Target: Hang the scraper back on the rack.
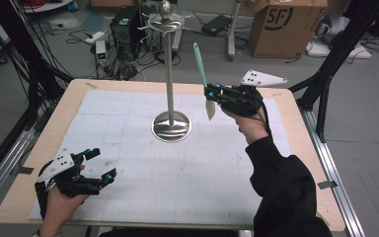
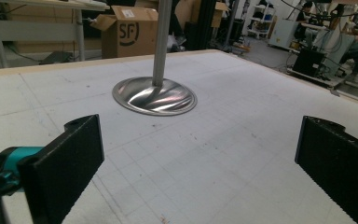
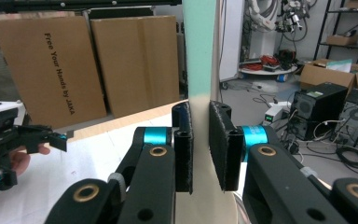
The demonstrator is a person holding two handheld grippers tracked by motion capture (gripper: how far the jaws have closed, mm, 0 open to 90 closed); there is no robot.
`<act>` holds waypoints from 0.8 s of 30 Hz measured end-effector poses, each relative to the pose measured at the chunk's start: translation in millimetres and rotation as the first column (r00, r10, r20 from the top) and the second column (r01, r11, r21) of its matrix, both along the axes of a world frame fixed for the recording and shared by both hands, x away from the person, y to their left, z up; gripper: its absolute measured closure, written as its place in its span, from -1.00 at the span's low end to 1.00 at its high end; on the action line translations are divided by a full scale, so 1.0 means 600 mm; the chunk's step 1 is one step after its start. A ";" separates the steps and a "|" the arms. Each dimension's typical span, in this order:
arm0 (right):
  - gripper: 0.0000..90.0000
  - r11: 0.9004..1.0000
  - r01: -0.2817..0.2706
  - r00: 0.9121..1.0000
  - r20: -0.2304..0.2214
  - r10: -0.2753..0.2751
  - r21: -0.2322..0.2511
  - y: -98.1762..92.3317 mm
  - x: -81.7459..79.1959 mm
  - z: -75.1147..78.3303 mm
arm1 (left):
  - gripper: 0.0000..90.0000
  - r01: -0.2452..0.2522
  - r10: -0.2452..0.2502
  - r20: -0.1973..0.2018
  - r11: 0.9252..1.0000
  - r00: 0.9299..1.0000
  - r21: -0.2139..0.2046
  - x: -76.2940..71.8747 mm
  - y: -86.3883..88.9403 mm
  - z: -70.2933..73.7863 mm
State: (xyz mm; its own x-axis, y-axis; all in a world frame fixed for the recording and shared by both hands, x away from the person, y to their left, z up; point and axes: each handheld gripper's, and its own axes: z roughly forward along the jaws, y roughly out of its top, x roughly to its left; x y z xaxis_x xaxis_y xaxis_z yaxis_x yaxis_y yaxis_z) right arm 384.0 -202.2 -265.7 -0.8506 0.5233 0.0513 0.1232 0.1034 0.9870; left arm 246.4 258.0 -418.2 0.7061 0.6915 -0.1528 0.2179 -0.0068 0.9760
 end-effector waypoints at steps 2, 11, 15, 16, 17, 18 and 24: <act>0.79 1.000 0.003 1.000 0.003 -0.003 0.001 0.001 0.002 0.002 | -0.96 0.000 0.000 0.000 1.000 1.000 0.001 -0.001 0.001 0.000; 0.79 1.000 0.024 1.000 0.020 -0.024 0.010 0.009 0.017 0.014 | -0.96 -0.002 0.002 -0.001 1.000 1.000 -0.004 -0.003 0.004 0.001; 0.79 0.999 0.033 0.999 0.027 -0.033 0.004 0.011 0.021 0.015 | -0.96 -0.003 0.003 -0.006 1.000 1.000 0.004 -0.003 0.005 -0.001; 0.79 0.999 0.035 0.999 0.030 -0.036 0.012 0.012 0.023 0.017 | -0.96 -0.002 0.002 -0.009 1.000 1.000 -0.001 -0.003 0.004 -0.001; 0.79 0.999 0.035 0.999 0.030 -0.036 0.012 0.012 0.023 0.017 | -0.96 -0.002 0.002 -0.009 1.000 1.000 0.000 -0.004 0.003 -0.001; 0.79 0.999 0.037 0.999 0.030 -0.037 0.013 0.012 0.023 0.019 | -0.96 -0.001 0.001 -0.008 1.000 1.000 0.003 -0.004 0.003 -0.001; 0.79 0.999 0.043 0.998 0.039 -0.044 0.021 0.016 0.027 0.022 | -0.96 0.006 -0.006 -0.012 1.000 1.000 0.007 -0.004 0.000 -0.002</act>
